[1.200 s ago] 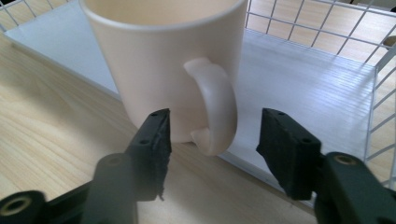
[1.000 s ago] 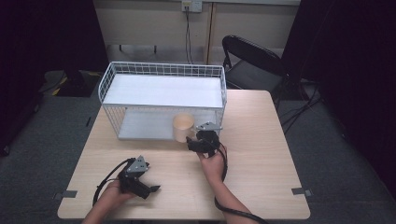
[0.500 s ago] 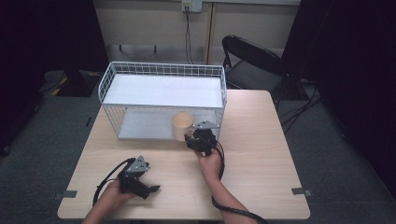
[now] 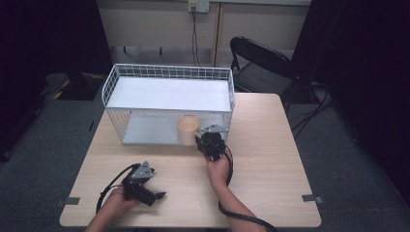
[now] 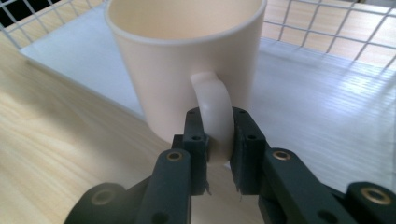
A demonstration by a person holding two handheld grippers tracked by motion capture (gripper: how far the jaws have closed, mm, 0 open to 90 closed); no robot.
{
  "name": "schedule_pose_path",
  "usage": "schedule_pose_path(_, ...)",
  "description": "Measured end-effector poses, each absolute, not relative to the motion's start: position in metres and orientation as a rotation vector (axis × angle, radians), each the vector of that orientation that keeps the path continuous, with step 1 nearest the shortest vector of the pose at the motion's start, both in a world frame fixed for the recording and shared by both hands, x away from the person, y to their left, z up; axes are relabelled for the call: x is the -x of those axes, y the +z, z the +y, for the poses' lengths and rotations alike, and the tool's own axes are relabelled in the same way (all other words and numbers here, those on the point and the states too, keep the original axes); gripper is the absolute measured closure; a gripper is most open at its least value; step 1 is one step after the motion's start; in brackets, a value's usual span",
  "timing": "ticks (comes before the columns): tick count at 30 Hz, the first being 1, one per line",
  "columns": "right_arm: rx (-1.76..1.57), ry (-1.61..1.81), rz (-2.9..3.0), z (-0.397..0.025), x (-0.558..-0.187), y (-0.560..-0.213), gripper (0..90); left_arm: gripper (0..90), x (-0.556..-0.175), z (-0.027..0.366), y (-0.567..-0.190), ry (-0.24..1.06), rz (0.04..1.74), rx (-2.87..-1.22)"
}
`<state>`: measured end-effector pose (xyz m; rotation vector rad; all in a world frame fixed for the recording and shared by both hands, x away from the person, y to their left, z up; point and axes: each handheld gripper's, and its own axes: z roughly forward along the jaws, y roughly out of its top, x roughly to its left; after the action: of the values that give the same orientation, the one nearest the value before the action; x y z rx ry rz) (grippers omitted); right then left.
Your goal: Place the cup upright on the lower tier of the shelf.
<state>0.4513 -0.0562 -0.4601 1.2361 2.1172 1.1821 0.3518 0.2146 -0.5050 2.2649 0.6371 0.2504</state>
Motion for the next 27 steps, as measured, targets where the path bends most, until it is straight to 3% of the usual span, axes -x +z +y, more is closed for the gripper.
schedule_pose_path(18, -1.261, 1.183, 2.095, -0.045, -0.459, -0.462, 76.3, 1.0, -0.352, 0.215, -0.505, 0.25, 0.637, -2.265)
schedule_pose_path(21, -1.264, 1.179, 2.098, -0.047, -0.46, -0.463, 72.7, 1.0, -0.352, 0.215, -0.505, 0.251, 0.639, -2.265)
schedule_pose_path(27, -1.264, 1.185, 2.096, -0.053, -0.458, -0.461, 53.5, 0.9, -0.352, 0.215, -0.505, 0.252, 0.64, -2.265)
